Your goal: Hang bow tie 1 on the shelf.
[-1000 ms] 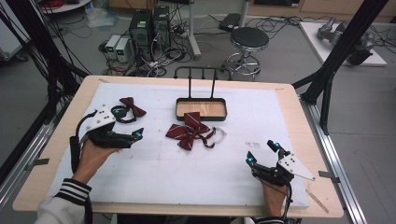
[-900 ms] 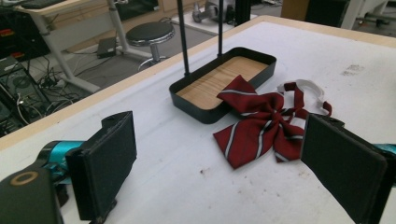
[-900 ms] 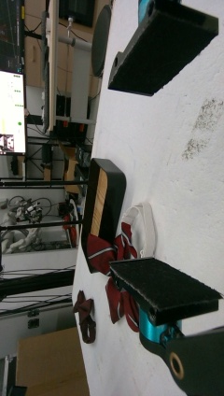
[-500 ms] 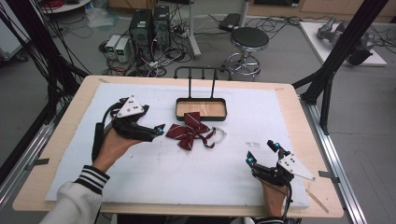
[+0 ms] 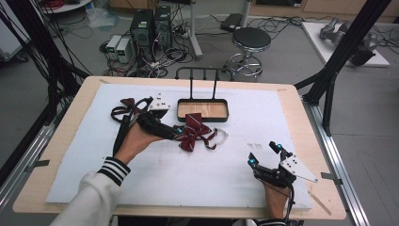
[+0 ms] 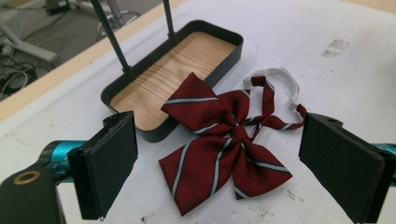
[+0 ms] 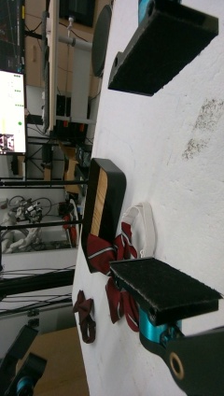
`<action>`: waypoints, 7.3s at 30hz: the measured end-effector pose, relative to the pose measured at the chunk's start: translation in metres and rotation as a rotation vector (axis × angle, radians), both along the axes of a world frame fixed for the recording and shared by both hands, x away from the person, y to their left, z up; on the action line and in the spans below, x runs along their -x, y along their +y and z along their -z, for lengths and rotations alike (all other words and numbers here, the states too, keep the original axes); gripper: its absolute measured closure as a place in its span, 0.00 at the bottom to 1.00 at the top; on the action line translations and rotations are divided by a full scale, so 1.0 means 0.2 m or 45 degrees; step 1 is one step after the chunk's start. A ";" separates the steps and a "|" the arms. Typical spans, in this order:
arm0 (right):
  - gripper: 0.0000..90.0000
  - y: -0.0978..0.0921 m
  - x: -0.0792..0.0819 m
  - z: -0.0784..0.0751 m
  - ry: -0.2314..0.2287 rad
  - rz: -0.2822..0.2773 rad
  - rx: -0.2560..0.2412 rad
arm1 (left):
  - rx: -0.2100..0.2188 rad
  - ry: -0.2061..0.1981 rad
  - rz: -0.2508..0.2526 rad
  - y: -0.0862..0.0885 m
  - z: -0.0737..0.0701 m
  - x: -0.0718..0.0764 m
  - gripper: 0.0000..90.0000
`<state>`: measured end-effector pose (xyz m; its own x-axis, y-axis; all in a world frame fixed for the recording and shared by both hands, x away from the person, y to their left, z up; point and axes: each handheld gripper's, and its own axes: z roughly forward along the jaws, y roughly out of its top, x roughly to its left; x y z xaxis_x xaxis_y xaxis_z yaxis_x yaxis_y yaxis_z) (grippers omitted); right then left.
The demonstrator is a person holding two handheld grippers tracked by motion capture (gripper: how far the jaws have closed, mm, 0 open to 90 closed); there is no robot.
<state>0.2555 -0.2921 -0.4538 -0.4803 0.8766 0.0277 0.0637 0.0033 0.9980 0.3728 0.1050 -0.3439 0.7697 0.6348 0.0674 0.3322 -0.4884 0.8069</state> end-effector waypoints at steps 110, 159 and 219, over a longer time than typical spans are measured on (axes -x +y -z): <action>0.12 0.00 0.00 0.00 0.001 0.003 -0.003 | -0.302 0.380 -0.159 -0.43 0.35 -0.18 0.81; 0.12 0.00 0.00 0.00 0.005 0.008 0.010 | 0.097 -0.095 -0.189 -0.07 0.01 -0.09 0.81; 0.12 0.01 -0.01 0.00 0.020 0.013 0.010 | 0.185 -0.233 -0.308 0.10 -0.38 -0.42 0.82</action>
